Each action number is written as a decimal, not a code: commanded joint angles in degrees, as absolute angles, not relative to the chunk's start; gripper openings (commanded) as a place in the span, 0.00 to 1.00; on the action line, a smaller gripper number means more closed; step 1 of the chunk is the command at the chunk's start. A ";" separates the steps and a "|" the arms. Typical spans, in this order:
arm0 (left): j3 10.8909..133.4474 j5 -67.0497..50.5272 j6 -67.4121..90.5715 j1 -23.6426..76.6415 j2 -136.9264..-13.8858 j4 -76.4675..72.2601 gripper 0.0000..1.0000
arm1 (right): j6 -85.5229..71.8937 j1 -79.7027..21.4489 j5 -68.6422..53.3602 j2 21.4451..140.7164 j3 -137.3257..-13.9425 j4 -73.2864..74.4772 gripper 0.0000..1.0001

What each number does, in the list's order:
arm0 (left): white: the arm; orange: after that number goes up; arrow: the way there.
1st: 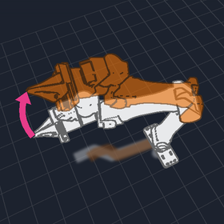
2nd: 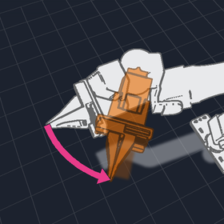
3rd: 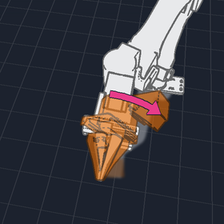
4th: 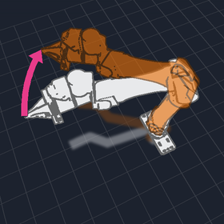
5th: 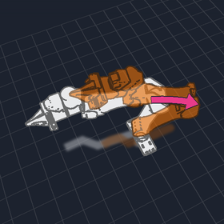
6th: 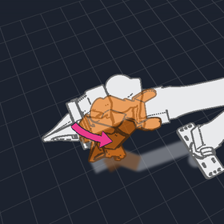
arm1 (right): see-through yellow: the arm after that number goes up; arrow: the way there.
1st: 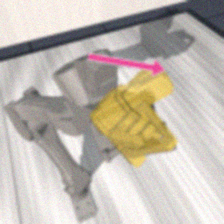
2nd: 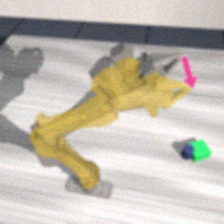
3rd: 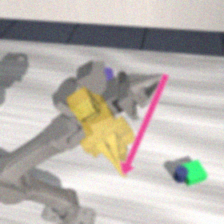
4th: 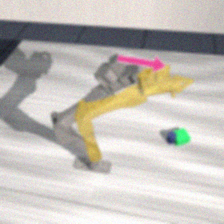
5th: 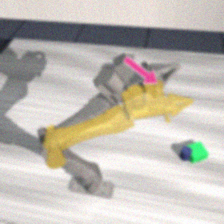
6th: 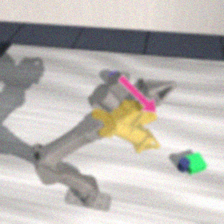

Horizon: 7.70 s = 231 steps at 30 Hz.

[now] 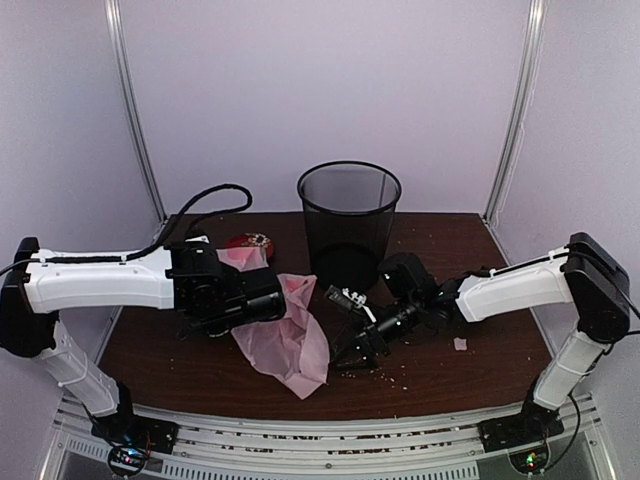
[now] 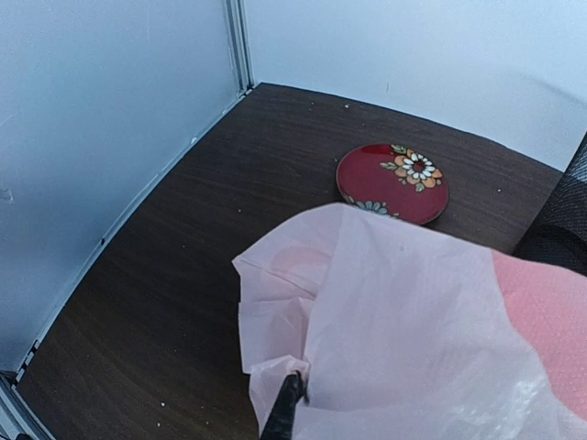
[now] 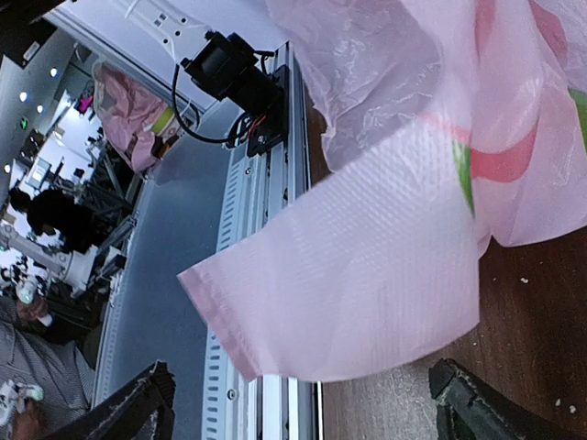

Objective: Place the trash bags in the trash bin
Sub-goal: Pick up the trash bag at the center of the board, then shake the trash bag.

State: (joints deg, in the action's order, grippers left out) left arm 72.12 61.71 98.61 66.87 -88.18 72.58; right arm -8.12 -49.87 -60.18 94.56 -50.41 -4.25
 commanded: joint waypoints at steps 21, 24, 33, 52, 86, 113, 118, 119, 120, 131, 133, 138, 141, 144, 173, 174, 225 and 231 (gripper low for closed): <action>71.64 60.36 101.07 68.66 -87.41 73.48 0.00 | -74.43 -53.32 -62.88 106.19 -42.13 -90.74 0.61; 71.64 60.29 100.34 68.97 -86.98 73.49 0.00 | -69.78 -50.90 -61.39 104.03 -41.68 -83.49 0.55; 71.33 59.96 101.47 69.51 -86.16 73.54 0.00 | -46.43 -53.27 -54.28 99.91 -41.85 -54.02 0.60; 72.01 53.80 79.14 69.71 -82.57 64.18 0.59 | -25.95 -42.93 -53.00 89.24 -44.02 -27.85 0.00; 71.16 28.35 33.75 77.59 -82.75 45.36 0.98 | -17.40 -40.00 -52.69 85.75 -47.73 -16.37 0.00; 78.88 44.31 33.63 87.96 -92.33 70.09 0.97 | -22.06 -34.61 -53.65 86.35 -46.39 -21.38 0.00; 80.47 36.47 27.30 89.01 -89.35 64.89 0.93 | -20.67 -34.47 -53.25 85.86 -46.53 -20.41 0.00; 81.51 36.82 27.54 89.03 -88.91 64.14 0.93 | -20.37 -34.46 -53.19 85.65 -46.49 -20.24 0.00; 82.12 37.42 27.96 89.03 -88.05 62.78 0.93 | -20.23 -34.45 -53.25 85.49 -46.33 -20.14 0.00; 67.16 26.25 34.09 83.31 -71.05 38.46 0.41 | -20.91 -34.46 -54.70 85.52 -46.11 -21.18 0.00; 65.05 24.77 34.58 82.68 -68.51 34.37 0.40 | -21.00 -34.41 -54.86 85.64 -46.22 -21.32 0.00; 61.46 23.24 35.33 80.31 -64.78 26.44 0.05 | -21.31 -34.46 -56.15 84.63 -46.46 -21.56 0.00; 61.10 20.60 34.86 78.70 -65.72 24.53 0.00 | -18.37 -34.39 -56.91 81.64 -47.34 -15.98 0.00; 66.66 18.56 32.48 78.63 -69.68 26.74 0.00 | -11.53 -33.87 -58.21 76.18 -49.59 -6.52 0.00; 143.30 7.12 15.39 60.65 -130.57 17.12 0.00 | -15.22 8.74 -49.84 71.85 -74.27 15.37 0.00; 144.74 7.81 14.19 59.77 -131.36 15.14 0.00 | -15.92 8.71 -50.13 73.32 -77.29 13.58 0.00; 120.88 8.40 16.29 70.05 -120.32 21.17 0.00 | -13.13 8.79 -44.74 53.86 -60.41 22.73 0.00; 138.35 16.25 6.22 66.48 -126.83 18.24 0.00 | -13.96 8.83 -46.11 64.67 -79.63 14.30 0.00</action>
State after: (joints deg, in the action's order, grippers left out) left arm 128.42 13.93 13.26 68.73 -128.60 24.27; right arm -12.01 8.78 -46.28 60.42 -64.40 24.03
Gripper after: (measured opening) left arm 0.006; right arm 0.015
